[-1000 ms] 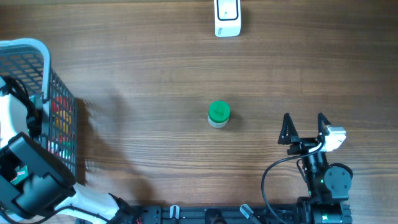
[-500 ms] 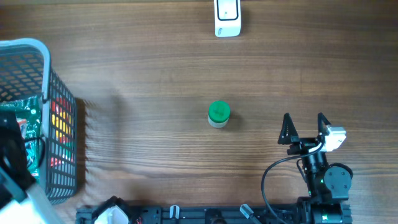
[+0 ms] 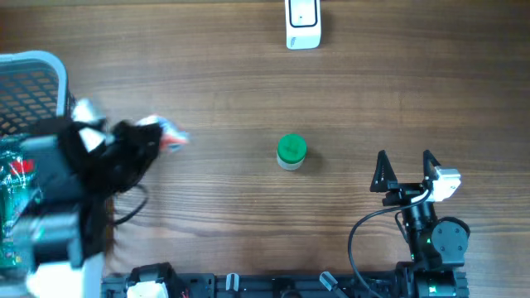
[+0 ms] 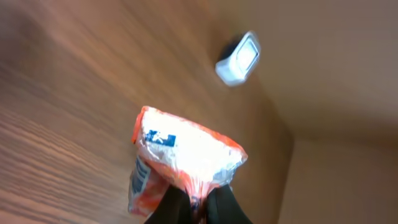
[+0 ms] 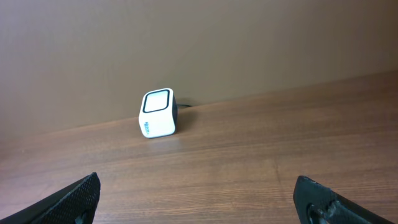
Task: Scan the item barcode
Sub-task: 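Grasp the small red-white box in the basket and place it beside the jar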
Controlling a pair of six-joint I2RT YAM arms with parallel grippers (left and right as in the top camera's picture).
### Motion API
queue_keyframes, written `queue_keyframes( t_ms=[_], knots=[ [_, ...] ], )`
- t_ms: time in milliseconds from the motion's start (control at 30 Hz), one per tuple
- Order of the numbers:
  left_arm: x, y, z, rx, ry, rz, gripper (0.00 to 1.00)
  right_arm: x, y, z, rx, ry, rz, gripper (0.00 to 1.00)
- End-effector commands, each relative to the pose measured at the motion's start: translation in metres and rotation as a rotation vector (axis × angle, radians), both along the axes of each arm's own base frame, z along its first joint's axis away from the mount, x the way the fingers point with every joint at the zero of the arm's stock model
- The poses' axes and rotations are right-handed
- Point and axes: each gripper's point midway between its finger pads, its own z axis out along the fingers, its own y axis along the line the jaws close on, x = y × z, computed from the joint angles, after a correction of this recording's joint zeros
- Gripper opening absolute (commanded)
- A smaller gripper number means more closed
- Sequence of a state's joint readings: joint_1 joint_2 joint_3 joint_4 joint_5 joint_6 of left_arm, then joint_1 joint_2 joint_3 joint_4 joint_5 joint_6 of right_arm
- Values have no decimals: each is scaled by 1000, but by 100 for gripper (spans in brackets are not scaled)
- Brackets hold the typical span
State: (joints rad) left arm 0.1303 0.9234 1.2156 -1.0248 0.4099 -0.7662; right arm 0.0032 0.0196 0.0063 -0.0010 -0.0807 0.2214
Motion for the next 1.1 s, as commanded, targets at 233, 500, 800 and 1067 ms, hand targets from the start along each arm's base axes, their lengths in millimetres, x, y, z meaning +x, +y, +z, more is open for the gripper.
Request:
queue_keyframes(
  t_ms=[233, 500, 800, 1067],
  knots=[
    [61, -140, -224, 140, 482, -325, 4, 0, -2, 1, -11, -6, -8, 100],
    [54, -198, -278, 187, 506, -443, 19, 0, -1, 1, -11, -6, -8, 100],
    [65, -62, -34, 726, 172, -83, 100, 0, -1, 1, -11, -6, -8, 100],
    [-30, 137, 93, 704, -32, 689, 100, 0, -1, 1, -11, -6, -8, 100]
  ],
)
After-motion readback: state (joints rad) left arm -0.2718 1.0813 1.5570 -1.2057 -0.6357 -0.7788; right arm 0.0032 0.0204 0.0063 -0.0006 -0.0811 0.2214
